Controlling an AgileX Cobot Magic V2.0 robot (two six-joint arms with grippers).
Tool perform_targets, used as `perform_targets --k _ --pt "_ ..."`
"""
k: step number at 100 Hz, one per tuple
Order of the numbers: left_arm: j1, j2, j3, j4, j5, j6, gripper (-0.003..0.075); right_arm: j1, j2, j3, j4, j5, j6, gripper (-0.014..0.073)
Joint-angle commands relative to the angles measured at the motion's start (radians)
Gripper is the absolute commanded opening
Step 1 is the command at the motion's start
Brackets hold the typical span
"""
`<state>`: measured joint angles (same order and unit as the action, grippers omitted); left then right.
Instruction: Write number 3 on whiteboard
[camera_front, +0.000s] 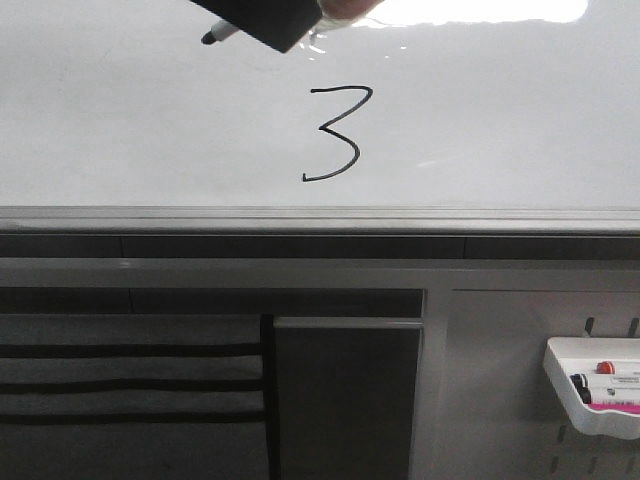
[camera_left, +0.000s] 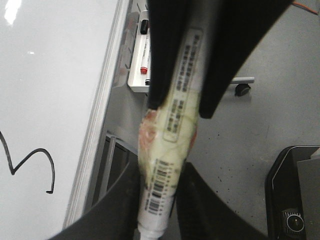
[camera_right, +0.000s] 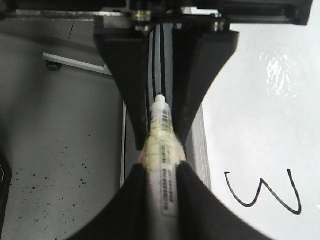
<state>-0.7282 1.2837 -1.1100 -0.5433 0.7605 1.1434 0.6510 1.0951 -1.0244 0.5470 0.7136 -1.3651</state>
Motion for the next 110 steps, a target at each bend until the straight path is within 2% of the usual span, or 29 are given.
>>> perform_targets --k 1,33,65,72,80,89,102,110 --pt "-0.007 -0.022 -0.036 -0.040 -0.051 -0.004 0.0110 0.002 -0.021 -0.028 0.028 -0.052 -0.010 -0.0002" --pt "-0.007 -0.022 -0.036 -0.042 -0.051 -0.004 0.0071 0.002 -0.021 -0.028 0.028 -0.041 -0.010 -0.0002" --pt "-0.007 -0.022 -0.036 -0.042 -0.045 -0.004 -0.0020 0.002 -0.021 -0.028 0.028 -0.041 -0.010 0.0009" --pt "-0.007 -0.022 -0.036 -0.042 -0.045 -0.004 -0.0020 0.002 -0.021 -0.028 0.028 -0.041 -0.010 0.0066" --pt "-0.007 -0.022 -0.036 -0.042 -0.045 -0.005 -0.0020 0.002 -0.021 -0.028 0.028 -0.045 -0.010 0.0202" --pt "-0.007 -0.022 -0.036 -0.042 -0.045 -0.005 -0.0020 0.002 -0.021 -0.028 0.028 -0.049 -0.010 0.0302" --pt "0.032 -0.024 -0.036 -0.036 -0.052 -0.026 -0.0020 -0.036 -0.055 -0.028 0.017 -0.053 0.022 0.0332" --pt "0.087 -0.024 -0.036 0.015 -0.083 -0.130 -0.0020 -0.098 -0.099 -0.028 0.017 -0.056 0.104 0.0332"
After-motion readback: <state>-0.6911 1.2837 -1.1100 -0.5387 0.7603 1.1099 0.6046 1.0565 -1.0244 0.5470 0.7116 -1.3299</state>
